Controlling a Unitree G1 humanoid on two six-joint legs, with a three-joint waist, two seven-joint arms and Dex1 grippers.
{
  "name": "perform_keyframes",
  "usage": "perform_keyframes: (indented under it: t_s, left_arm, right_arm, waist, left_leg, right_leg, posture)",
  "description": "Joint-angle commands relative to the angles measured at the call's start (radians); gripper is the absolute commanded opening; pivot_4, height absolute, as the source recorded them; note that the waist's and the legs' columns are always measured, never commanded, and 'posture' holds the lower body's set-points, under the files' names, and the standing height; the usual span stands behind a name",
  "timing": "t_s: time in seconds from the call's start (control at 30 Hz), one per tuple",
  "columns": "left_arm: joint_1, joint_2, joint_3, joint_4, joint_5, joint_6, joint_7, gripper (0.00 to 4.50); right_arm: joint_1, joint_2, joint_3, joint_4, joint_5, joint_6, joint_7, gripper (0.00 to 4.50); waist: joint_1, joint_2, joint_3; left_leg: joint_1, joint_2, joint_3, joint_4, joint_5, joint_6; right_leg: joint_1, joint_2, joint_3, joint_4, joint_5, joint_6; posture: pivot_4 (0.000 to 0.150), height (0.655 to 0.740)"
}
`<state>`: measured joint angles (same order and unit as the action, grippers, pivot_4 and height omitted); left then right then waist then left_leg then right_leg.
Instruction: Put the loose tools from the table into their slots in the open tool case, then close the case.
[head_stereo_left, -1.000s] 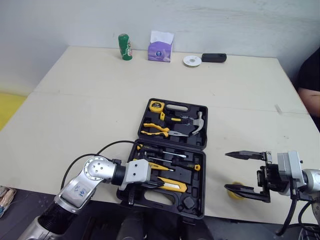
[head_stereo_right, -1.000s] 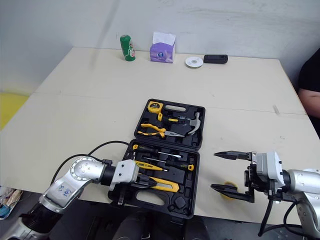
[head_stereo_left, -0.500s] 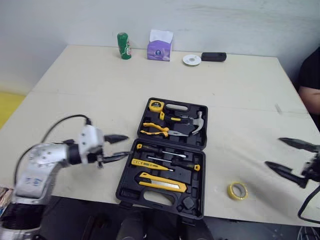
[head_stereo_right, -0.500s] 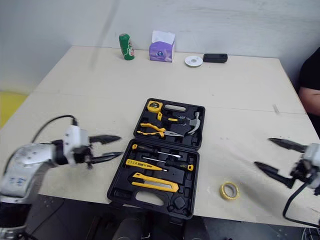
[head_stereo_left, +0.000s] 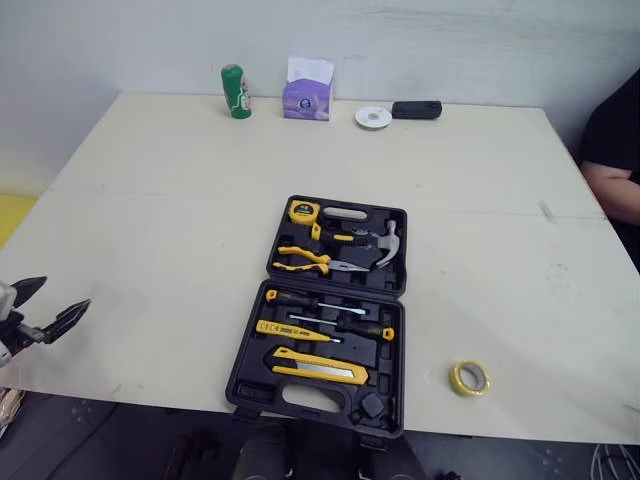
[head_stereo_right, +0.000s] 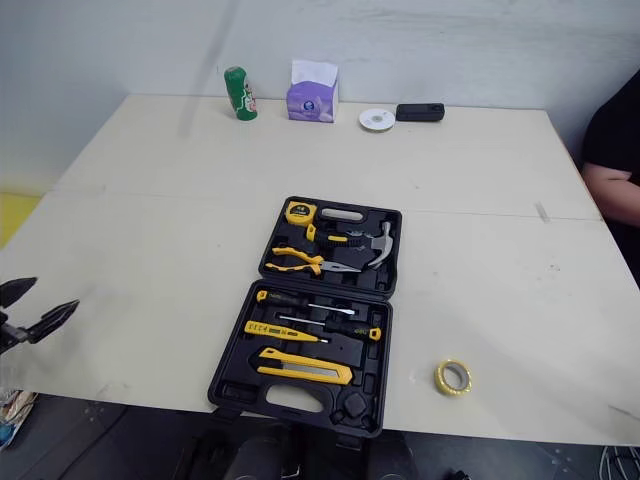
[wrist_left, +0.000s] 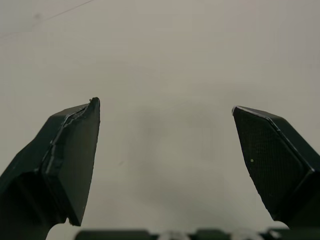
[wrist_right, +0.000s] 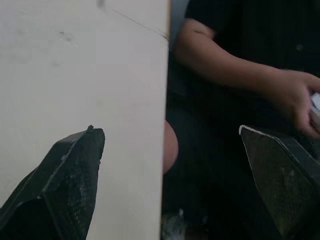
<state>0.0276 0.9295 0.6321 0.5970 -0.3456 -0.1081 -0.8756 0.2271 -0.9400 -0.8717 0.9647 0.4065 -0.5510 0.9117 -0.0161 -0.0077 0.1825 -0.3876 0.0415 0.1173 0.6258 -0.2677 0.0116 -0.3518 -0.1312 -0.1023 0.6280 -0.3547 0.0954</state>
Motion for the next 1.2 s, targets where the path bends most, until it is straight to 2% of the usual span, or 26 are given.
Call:
perform_keyframes:
  t_s: [0.03, 0.23, 0.4, 0.5, 0.7, 0.93, 1.1, 1.2]
  left_arm:
    - [0.027, 0.027, 0.067, 0.079, 0.005, -0.045, 0.057, 4.45]
    - [0.055, 0.034, 0.097, 0.166, 0.009, -0.067, 0.141, 4.45]
    - [0.018, 0.038, 0.082, 0.188, 0.000, -0.088, 0.139, 4.45]
    - [-0.037, 0.033, 0.063, 0.181, -0.007, -0.090, 0.129, 4.45]
    - [-0.093, -0.016, 0.009, 0.018, -0.046, -0.087, 0.040, 4.45]
    - [-0.157, -0.103, -0.163, -0.404, -0.172, 0.106, -0.072, 4.45]
    - [-0.174, -0.079, -0.248, -0.592, -0.231, 0.247, -0.147, 4.45]
    - [-0.200, -0.072, -0.296, -0.682, -0.269, 0.320, -0.191, 4.45]
  right_arm:
    - [0.039, -0.033, -0.035, 0.053, 0.008, -0.040, -0.063, 4.50]
    - [0.041, -0.026, -0.023, 0.094, 0.023, -0.052, -0.107, 4.50]
    - [0.018, -0.016, 0.015, 0.083, 0.008, -0.062, -0.101, 4.50]
    - [-0.008, -0.005, 0.038, 0.026, 0.016, -0.051, -0.081, 4.50]
    - [-0.002, 0.011, 0.074, -0.219, 0.042, 0.037, -0.049, 4.50]
    - [0.020, -0.021, 0.133, -0.701, 0.107, 0.485, -0.107, 4.50]
    - [0.118, -0.139, 0.138, -0.993, 0.168, 0.779, 0.057, 4.50]
    - [0.122, -0.221, 0.132, -1.072, 0.168, 0.933, 0.095, 4.50]
  waist:
    - [-0.009, 0.000, 0.000]
    - [-0.019, 0.000, 0.000]
    - [-0.016, 0.000, -0.001]
    - [-0.015, 0.000, -0.001]
    - [-0.012, 0.000, -0.001]
    - [-0.012, 0.000, -0.001]
    - [-0.012, 0.001, -0.001]
    - [-0.011, -0.001, 0.000]
  left_leg:
    - [0.000, 0.000, 0.000, -0.001, 0.000, 0.000]
    - [0.001, 0.001, 0.001, -0.003, 0.000, -0.001]
    - [0.000, 0.002, 0.002, -0.003, 0.000, -0.001]
    - [0.000, 0.002, 0.002, -0.003, 0.000, -0.001]
    - [0.000, 0.001, 0.003, -0.004, 0.000, -0.001]
    - [-0.001, 0.002, 0.004, -0.002, 0.002, -0.001]
    - [-0.002, 0.002, 0.004, -0.006, 0.004, 0.002]
    - [-0.002, 0.002, 0.005, -0.006, 0.005, 0.003]
  right_leg:
    - [0.000, 0.000, 0.000, 0.000, 0.000, 0.000]
    - [-0.002, 0.000, 0.001, 0.000, 0.000, -0.001]
    - [-0.003, 0.000, 0.001, 0.000, 0.000, -0.001]
    - [-0.003, 0.000, 0.002, 0.000, 0.000, -0.001]
    - [-0.003, 0.000, 0.002, 0.000, 0.000, -0.001]
    - [-0.004, 0.001, 0.002, 0.002, 0.002, 0.000]
    - [-0.006, 0.003, 0.002, 0.000, 0.001, -0.001]
    - [-0.006, 0.004, 0.002, 0.000, 0.001, -0.001]
  posture:
    - [0.150, 0.7400]
    - [0.150, 0.7400]
    - [0.150, 0.7400]
    - [0.150, 0.7400]
    - [0.150, 0.7400]
    - [0.150, 0.7400]
    - [0.150, 0.7400]
    - [0.150, 0.7400]
